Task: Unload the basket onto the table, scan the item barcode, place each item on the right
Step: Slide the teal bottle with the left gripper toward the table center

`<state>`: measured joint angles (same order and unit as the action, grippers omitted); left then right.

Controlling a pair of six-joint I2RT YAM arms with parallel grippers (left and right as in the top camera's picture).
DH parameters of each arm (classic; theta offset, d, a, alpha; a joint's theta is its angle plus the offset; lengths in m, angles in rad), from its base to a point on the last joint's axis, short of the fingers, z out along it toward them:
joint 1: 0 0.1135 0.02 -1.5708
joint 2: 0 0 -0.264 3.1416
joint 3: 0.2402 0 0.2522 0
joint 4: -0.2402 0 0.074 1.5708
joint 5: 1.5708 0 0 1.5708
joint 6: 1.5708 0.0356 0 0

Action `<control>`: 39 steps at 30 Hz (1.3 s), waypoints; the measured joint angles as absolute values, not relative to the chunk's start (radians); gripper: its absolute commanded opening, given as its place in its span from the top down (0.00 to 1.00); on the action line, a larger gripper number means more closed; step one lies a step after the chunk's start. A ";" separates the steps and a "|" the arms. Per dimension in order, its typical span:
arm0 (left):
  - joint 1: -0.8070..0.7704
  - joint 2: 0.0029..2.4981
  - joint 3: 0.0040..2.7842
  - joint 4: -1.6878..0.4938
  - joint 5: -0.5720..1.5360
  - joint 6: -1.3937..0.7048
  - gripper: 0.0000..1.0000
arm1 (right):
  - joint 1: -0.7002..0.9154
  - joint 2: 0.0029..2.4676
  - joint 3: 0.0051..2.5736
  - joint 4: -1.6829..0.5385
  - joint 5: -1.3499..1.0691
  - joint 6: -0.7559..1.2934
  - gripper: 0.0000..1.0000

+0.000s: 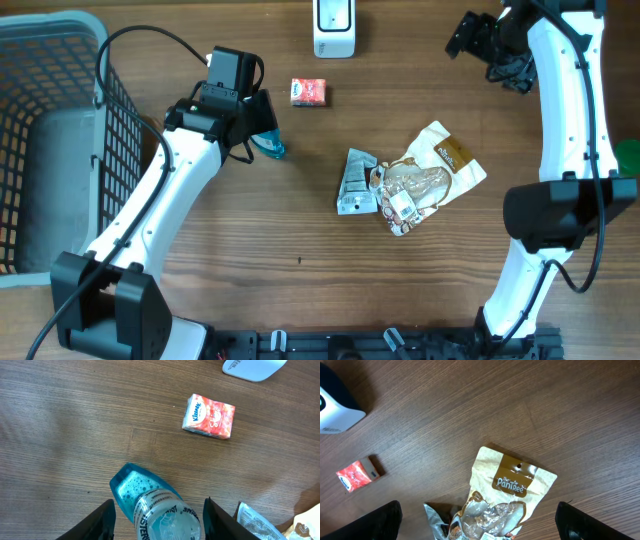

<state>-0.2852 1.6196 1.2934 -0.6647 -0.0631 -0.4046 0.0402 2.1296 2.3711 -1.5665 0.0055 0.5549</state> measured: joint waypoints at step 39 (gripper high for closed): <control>-0.283 1.653 1.293 -0.663 -0.085 -0.409 0.82 | 0.040 2.130 2.371 -1.559 0.029 0.555 0.02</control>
